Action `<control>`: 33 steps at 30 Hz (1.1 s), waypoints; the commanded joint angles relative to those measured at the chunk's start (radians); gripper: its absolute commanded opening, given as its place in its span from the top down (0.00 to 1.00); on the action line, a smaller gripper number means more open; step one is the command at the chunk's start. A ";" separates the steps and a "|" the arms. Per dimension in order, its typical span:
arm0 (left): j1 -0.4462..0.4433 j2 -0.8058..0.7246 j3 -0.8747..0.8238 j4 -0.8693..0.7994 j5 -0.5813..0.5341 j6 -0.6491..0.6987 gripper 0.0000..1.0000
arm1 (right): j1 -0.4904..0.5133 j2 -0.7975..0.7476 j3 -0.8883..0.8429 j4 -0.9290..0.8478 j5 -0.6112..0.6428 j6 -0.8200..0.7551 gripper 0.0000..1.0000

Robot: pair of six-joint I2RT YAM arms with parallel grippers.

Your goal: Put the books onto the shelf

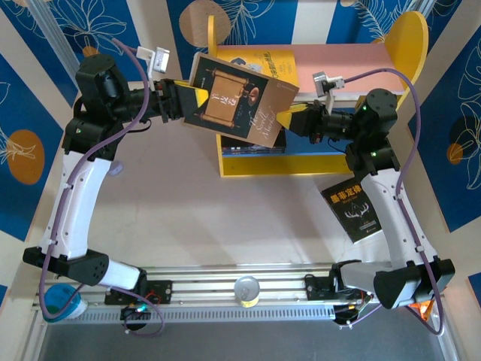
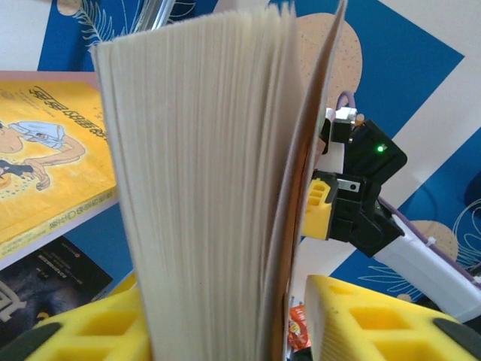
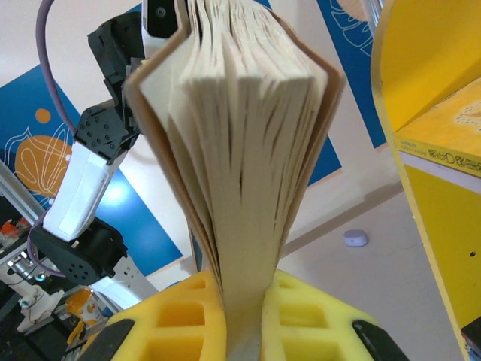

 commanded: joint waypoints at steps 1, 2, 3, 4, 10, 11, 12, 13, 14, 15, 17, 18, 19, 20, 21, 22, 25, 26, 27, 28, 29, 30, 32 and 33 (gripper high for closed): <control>0.009 0.001 -0.011 0.052 0.051 0.003 0.65 | 0.007 0.002 0.051 -0.004 -0.002 -0.024 1.00; 0.010 -0.001 -0.015 0.052 0.050 0.003 0.69 | 0.008 0.002 0.053 -0.007 0.001 -0.023 1.00; 0.010 -0.002 -0.019 0.054 0.046 0.003 0.73 | 0.009 0.002 0.055 -0.010 0.005 -0.024 0.99; 0.010 -0.004 -0.025 0.060 0.047 0.003 0.75 | 0.009 0.004 0.057 -0.013 0.006 -0.025 0.98; 0.010 -0.036 -0.094 0.158 0.018 -0.046 0.97 | 0.015 0.003 0.063 -0.035 0.034 -0.029 0.92; 0.010 -0.042 -0.112 0.189 0.005 -0.068 1.00 | 0.015 0.002 0.062 -0.037 0.040 -0.029 0.89; 0.010 -0.050 -0.135 0.234 -0.003 -0.099 1.00 | 0.015 0.002 0.063 -0.038 0.046 -0.026 0.87; 0.010 -0.062 -0.163 0.300 -0.009 -0.138 1.00 | 0.016 0.002 0.062 -0.041 0.055 -0.025 0.85; 0.010 -0.069 -0.187 0.358 -0.012 -0.175 1.00 | 0.018 0.002 0.063 -0.042 0.061 -0.023 0.83; 0.010 -0.076 -0.210 0.417 -0.018 -0.215 1.00 | 0.017 0.002 0.064 -0.046 0.071 -0.021 0.82; 0.012 -0.089 -0.246 0.522 -0.028 -0.282 1.00 | 0.016 0.001 0.068 -0.060 0.095 -0.020 0.78; 0.009 -0.095 -0.262 0.570 -0.043 -0.309 1.00 | 0.016 -0.001 0.071 -0.068 0.105 -0.019 0.78; 0.008 -0.101 -0.275 0.607 -0.058 -0.327 1.00 | 0.015 -0.001 0.074 -0.074 0.114 -0.019 0.78; 0.009 -0.103 -0.282 0.633 -0.066 -0.341 1.00 | 0.016 -0.002 0.077 -0.080 0.122 -0.020 0.77; 0.007 -0.107 -0.286 0.656 -0.074 -0.353 1.00 | 0.015 -0.002 0.081 -0.088 0.129 -0.019 0.76; 0.006 -0.107 -0.286 0.670 -0.082 -0.361 1.00 | 0.016 -0.004 0.083 -0.095 0.136 -0.021 0.72; 0.007 -0.102 -0.281 0.706 -0.099 -0.388 1.00 | 0.012 -0.009 0.092 -0.122 0.174 -0.021 0.64; 0.006 -0.101 -0.277 0.713 -0.103 -0.395 1.00 | 0.010 -0.008 0.094 -0.129 0.181 -0.019 0.62; 0.007 -0.097 -0.273 0.720 -0.109 -0.401 1.00 | 0.008 -0.010 0.096 -0.133 0.193 -0.014 0.60; 0.006 -0.095 -0.268 0.726 -0.113 -0.407 1.00 | 0.003 -0.011 0.099 -0.137 0.202 -0.007 0.58; 0.006 -0.093 -0.262 0.733 -0.115 -0.411 1.00 | -0.003 -0.010 0.101 -0.139 0.207 0.000 0.55; 0.003 -0.088 -0.257 0.736 -0.117 -0.414 1.00 | -0.007 -0.010 0.105 -0.139 0.214 0.009 0.53; -0.002 -0.079 -0.242 0.739 -0.111 -0.414 1.00 | -0.017 -0.003 0.116 -0.144 0.216 0.024 0.48; -0.006 -0.076 -0.241 0.744 -0.112 -0.419 1.00 | -0.022 0.002 0.124 -0.149 0.216 0.031 0.46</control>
